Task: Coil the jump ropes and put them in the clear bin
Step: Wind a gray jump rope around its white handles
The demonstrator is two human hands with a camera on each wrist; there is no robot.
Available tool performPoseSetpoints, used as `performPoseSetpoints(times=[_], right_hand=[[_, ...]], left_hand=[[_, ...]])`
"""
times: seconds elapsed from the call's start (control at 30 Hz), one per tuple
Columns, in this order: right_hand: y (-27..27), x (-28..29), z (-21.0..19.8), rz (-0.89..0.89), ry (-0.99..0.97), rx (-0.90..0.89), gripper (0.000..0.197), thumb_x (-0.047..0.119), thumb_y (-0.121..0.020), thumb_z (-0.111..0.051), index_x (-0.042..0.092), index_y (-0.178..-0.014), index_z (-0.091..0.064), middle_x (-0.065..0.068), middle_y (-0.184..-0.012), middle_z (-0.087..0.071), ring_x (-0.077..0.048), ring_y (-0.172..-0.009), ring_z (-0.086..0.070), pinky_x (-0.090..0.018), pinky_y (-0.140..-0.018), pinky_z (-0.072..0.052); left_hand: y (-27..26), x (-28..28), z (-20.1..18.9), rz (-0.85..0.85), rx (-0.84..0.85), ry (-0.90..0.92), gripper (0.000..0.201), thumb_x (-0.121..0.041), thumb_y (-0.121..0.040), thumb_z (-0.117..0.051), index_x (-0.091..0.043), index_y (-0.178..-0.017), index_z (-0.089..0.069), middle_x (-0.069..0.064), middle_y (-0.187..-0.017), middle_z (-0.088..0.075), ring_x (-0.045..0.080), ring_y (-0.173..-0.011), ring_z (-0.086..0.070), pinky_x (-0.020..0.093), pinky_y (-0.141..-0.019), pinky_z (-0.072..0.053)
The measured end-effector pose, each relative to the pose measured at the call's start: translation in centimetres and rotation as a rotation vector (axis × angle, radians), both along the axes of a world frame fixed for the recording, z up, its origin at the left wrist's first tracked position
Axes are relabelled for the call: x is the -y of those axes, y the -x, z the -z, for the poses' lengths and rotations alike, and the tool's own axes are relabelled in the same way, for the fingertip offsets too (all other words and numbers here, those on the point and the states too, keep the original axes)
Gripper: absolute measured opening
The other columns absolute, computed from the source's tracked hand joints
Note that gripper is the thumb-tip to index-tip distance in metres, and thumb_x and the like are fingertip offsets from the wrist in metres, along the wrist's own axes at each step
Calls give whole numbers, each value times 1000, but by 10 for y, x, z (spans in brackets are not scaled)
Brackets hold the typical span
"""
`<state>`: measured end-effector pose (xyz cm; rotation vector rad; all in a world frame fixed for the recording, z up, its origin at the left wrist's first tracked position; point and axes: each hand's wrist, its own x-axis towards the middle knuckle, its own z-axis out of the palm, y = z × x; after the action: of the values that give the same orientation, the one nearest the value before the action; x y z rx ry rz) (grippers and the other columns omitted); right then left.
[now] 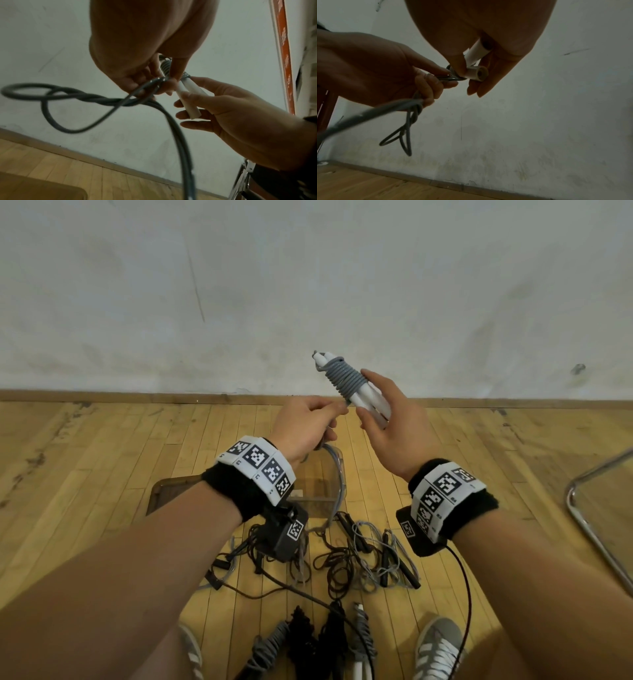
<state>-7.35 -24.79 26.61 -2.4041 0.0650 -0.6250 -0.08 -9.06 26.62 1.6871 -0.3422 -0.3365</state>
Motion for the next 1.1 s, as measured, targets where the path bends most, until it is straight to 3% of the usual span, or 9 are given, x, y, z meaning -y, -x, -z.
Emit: performPoseSetpoints(times=[0.2,0.3,0.43,0.57,0.63,0.77,0.9,1.0,1.1], right_hand=[[-2,-1,-1,8,-11,44,50,22,-101,-58,26,-149,-43,1,-99,-68,-16,-68,-61,-41,-61,-55],[-3,1,3,23,24,74,48,23,-101,-58,25,-147,-44,1,-94,-66,-10,-65,-57,-33,-55,-46],[-8,-3,8,48,97,61,48,22,-102,-54,30,-147,-39,3,-94,-60,-1,-68,-51,-21,-54,-33],[-10,-9,18,-55,49,35,42,34,-108,-35,33,-150,-33,-5,-104,-61,-15,-85,-57,-29,-66,-44],[-10,-11,22,-97,16,17,42,31,-109,-32,30,-150,-38,-7,-109,-60,-14,-94,-53,-19,-75,-41],[-10,-13,18,-186,-100,32,41,31,-106,-42,28,-147,-44,-1,-114,-62,-15,-101,-56,-30,-82,-48],[-8,-9,5,-211,-457,-92,69,34,-101,-61,42,-155,-19,0,-114,-67,-10,-95,-68,-28,-84,-58],[-4,-5,-1,-267,-578,-275,48,28,-104,-56,21,-150,-42,-4,-104,-71,-17,-89,-71,-39,-85,-59],[-1,-1,-4,-298,-451,-230,33,21,-105,-56,19,-137,-55,0,-107,-71,-15,-91,-73,-36,-85,-60]], left_hand=[[0,2,0,-23,118,-12,25,-29,-105,-56,-16,-101,-77,-9,-60,-50,6,-54,-43,24,-62,-39],[1,2,0,35,65,30,21,-26,-103,-60,-14,-109,-77,-10,-60,-49,9,-58,-45,31,-68,-45],[3,3,-1,19,-80,130,27,-34,-100,-64,-11,-104,-77,-6,-65,-51,8,-56,-44,25,-60,-40],[1,1,-2,-43,-122,159,48,-52,-94,-68,-6,-102,-78,-4,-67,-53,8,-55,-45,21,-54,-39],[1,-1,0,-58,-119,170,53,-54,-91,-69,-3,-101,-78,-2,-68,-53,8,-53,-44,21,-52,-38],[2,-4,-1,-63,-119,170,47,-51,-94,-67,-6,-99,-78,-3,-65,-50,8,-50,-40,22,-49,-35],[3,-4,-6,-5,-104,167,40,-50,-98,-61,-16,-78,-70,-7,-62,-51,8,-51,-40,22,-52,-37],[5,-3,-3,21,-73,151,40,-49,-99,-61,-13,-82,-68,-7,-62,-55,7,-51,-43,22,-53,-39],[5,-2,0,35,-74,133,37,-46,-100,-60,-12,-90,-72,-5,-64,-59,6,-54,-51,21,-56,-44]])
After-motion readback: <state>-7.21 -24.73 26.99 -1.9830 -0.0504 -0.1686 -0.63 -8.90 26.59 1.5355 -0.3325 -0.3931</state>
